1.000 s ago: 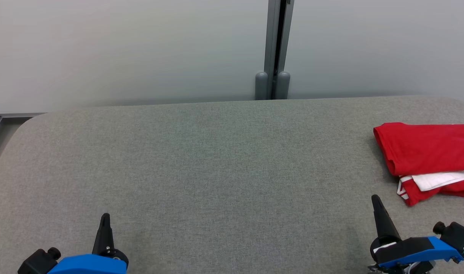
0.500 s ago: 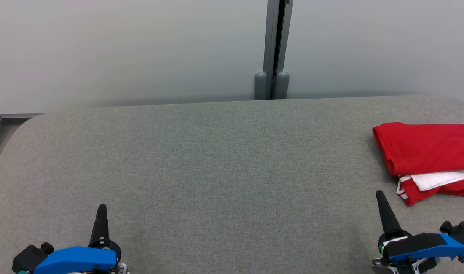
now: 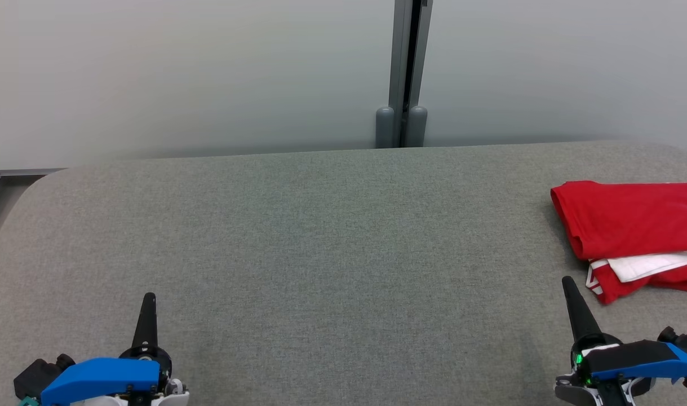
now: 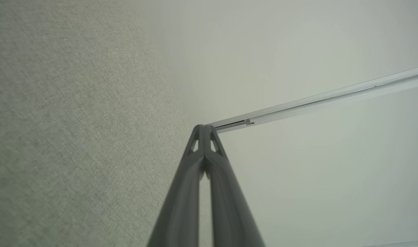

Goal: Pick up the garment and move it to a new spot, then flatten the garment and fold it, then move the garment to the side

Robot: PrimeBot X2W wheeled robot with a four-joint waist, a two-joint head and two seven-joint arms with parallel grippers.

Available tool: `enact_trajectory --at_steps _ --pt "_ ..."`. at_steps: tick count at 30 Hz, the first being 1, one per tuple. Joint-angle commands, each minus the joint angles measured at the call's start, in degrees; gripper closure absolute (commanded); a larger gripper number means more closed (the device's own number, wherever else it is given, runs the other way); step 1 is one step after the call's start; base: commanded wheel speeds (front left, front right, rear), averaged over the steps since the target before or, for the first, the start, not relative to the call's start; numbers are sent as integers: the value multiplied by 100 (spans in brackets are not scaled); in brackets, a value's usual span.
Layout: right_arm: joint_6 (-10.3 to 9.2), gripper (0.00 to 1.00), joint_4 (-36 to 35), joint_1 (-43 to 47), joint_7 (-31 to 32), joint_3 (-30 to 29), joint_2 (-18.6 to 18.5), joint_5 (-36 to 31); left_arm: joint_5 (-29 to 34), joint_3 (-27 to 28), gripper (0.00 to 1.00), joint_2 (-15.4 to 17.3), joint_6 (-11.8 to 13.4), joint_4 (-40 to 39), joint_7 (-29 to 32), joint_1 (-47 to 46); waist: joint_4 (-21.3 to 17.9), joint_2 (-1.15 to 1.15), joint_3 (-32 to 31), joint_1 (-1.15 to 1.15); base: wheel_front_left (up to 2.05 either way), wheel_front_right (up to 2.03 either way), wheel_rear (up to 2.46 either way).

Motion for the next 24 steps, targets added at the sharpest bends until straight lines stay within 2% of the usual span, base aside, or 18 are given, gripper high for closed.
enact_trajectory --at_steps 1,24 --pt "0 100 -69 -125 44 -39 -35 167 -139 60 100 1 -38 -73 37 -134 -2 0 0 0 0 0 0" --pt "0 100 -156 -172 345 -200 -29 1241 -1141 207 100 -10 -85 -155 324 -285 -25 0 -2 0 0 0 0"
